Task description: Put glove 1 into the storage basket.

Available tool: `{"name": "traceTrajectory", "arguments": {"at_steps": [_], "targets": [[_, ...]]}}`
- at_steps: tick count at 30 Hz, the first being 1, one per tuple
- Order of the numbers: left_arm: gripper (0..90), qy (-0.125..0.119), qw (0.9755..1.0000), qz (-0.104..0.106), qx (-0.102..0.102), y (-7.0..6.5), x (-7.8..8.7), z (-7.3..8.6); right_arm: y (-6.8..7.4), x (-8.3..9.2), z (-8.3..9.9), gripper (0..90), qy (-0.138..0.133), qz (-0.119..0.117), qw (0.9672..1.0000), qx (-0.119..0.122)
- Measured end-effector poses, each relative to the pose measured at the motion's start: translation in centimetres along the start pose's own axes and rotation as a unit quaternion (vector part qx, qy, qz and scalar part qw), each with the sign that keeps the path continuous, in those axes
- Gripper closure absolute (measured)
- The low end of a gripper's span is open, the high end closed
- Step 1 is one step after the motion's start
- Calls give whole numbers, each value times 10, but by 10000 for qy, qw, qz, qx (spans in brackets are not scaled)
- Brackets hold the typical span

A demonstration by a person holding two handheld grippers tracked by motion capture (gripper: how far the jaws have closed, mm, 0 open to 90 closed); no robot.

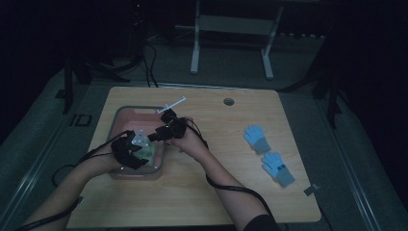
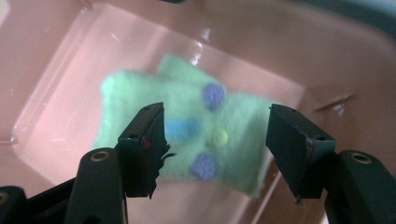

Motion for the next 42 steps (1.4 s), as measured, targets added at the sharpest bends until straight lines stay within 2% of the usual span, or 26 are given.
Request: {"name": "traceTrajectory", "arguments": {"at_steps": [2,7,10,15,20,22,26,27,30,31,32,33,34,37,39,41,42], "targets": [[385,-130,9998,45,166,-1,6,-4,3,6,2,486,-41,-13,10000,57],[389,-304,9989,24,352,-5,16,-15,8,23,8,473,-63,-5,9999,140],[392,-482,9975,113,500,-8,21,-21,9,34,13,472,-127,41,9998,141],[410,-586,9967,241,510,-19,23,-32,7,49,25,472,-107,129,9997,165],[434,-490,9972,450,348,-27,20,-40,3,60,43,472,-46,176,9998,123],[433,-519,9967,512,345,-31,20,-43,1,64,51,468,-42,199,9997,107],[427,-535,9968,540,236,-39,19,-49,-1,71,63,444,-59,214,9997,81],[427,-531,9969,575,115,-47,18,-54,-2,73,67,437,-52,218,9997,74],[427,-489,9970,605,-7,-56,16,-61,-6,84,81,348,-61,279,9996,72],[427,-498,9968,618,22,-60,15,-63,-7,87,84,310,-63,263,9996,76],[411,-498,9968,618,22,-60,15,-63,-7,87,84,310,-63,263,9996,76],[411,-486,9966,667,-22,-66,14,-67,-8,91,87,295,-71,278,9995,112],[369,-477,9966,666,-54,-70,13,-69,-10,98,95,243,-61,308,9994,154],[275,-435,9966,685,-140,-82,8,-75,-16,108,106,199,-86,348,9993,87],[249,-429,9961,752,-193,-90,5,-78,-19,112,112,196,-60,441,9990,54],[184,-389,9962,735,-240,-97,0,-81,-22,117,119,194,-50,542,9985,44],[177,-357,9956,808,-311,-100,-2,-81,-24,119,122,192,-80,582,9983,37]]}}
Point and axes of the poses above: each handheld gripper's, and its own axes: x roughly backward along the jaws, z roughly out of its underside, y roughly to its left, the point moved 2 cm from there along -x, roughly forward along the jaws, and after that the axes turned 8 degrees about -z, right-handed, at the moved point
